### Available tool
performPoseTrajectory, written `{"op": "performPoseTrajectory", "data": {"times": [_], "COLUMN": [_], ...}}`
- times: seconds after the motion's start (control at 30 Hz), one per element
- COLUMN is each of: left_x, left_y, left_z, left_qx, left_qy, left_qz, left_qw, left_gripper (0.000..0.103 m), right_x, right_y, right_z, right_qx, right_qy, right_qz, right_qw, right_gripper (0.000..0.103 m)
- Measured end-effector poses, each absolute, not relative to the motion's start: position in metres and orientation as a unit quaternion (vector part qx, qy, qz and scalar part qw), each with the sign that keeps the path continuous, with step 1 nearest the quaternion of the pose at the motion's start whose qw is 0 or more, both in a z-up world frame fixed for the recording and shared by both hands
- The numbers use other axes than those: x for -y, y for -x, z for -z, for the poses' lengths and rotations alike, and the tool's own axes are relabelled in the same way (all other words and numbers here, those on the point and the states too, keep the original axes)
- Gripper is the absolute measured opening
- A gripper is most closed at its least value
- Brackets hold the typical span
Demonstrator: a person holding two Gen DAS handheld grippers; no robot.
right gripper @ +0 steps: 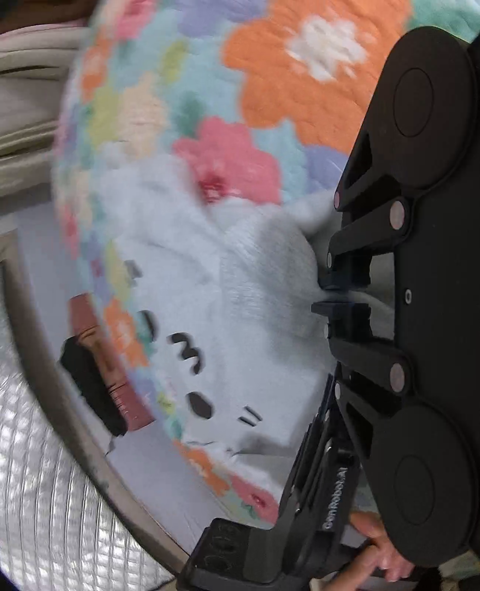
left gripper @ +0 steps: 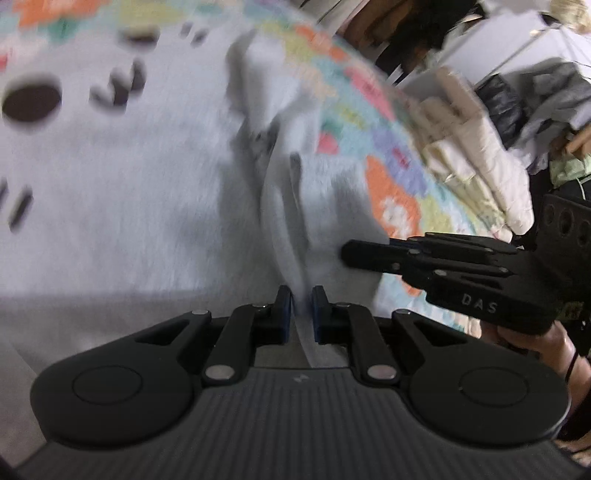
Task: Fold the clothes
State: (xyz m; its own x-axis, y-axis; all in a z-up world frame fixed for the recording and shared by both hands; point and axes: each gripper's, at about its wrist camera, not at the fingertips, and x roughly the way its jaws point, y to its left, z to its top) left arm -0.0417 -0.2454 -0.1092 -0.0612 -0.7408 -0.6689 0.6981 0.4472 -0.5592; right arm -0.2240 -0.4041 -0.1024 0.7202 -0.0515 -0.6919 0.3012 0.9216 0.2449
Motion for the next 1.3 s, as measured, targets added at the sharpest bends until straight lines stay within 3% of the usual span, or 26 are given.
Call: {"op": "performPoseTrajectory", "data": {"times": [0.17, 0.5, 0.6, 0.63, 0.67, 0.73, 0.8, 0.83, 0.97, 1.3], "left_x": [0.242, 0.244, 0.249, 0.251, 0.254, 0.260, 0.267, 0.271, 0.287, 0.308], "left_y": [0.039, 0.039, 0.043, 0.045, 0.047, 0.055, 0.066, 0.071, 0.093, 0.145], "left_z": [0.092, 0.116, 0.119, 0.120, 0.121, 0.123, 0.125, 0.126, 0.127, 0.120], "left_qx": [-0.478, -0.510, -0.513, -0.514, -0.516, -0.520, -0.522, -0.522, -0.505, -0.486], "left_qy": [0.018, -0.009, -0.015, -0.016, -0.017, -0.020, -0.027, -0.031, -0.060, -0.093], "left_qz": [0.530, 0.508, 0.511, 0.513, 0.517, 0.528, 0.543, 0.550, 0.572, 0.643], "left_qw": [0.700, 0.694, 0.690, 0.687, 0.682, 0.672, 0.657, 0.651, 0.644, 0.585], "left_gripper": [0.010, 0.010, 0.011, 0.011, 0.011, 0.012, 0.013, 0.013, 0.027, 0.033], "right_x": [0.435, 0.537, 0.558, 0.564, 0.570, 0.572, 0.563, 0.558, 0.530, 0.444], "right_y": [0.253, 0.314, 0.311, 0.312, 0.313, 0.328, 0.350, 0.357, 0.382, 0.415], "right_z": [0.074, 0.046, 0.063, 0.068, 0.073, 0.075, 0.073, 0.074, 0.083, 0.118], "right_qx": [-0.356, -0.308, -0.321, -0.328, -0.336, -0.329, -0.305, -0.302, -0.319, -0.351], "right_qy": [-0.095, -0.007, -0.003, -0.022, -0.045, -0.121, -0.192, -0.218, -0.295, -0.403], "right_qz": [0.189, 0.390, 0.393, 0.399, 0.405, 0.412, 0.385, 0.366, 0.287, 0.186], "right_qw": [0.910, 0.868, 0.862, 0.856, 0.849, 0.841, 0.849, 0.853, 0.854, 0.825], "right_gripper": [0.006, 0.003, 0.008, 0.009, 0.020, 0.029, 0.054, 0.057, 0.059, 0.060]}}
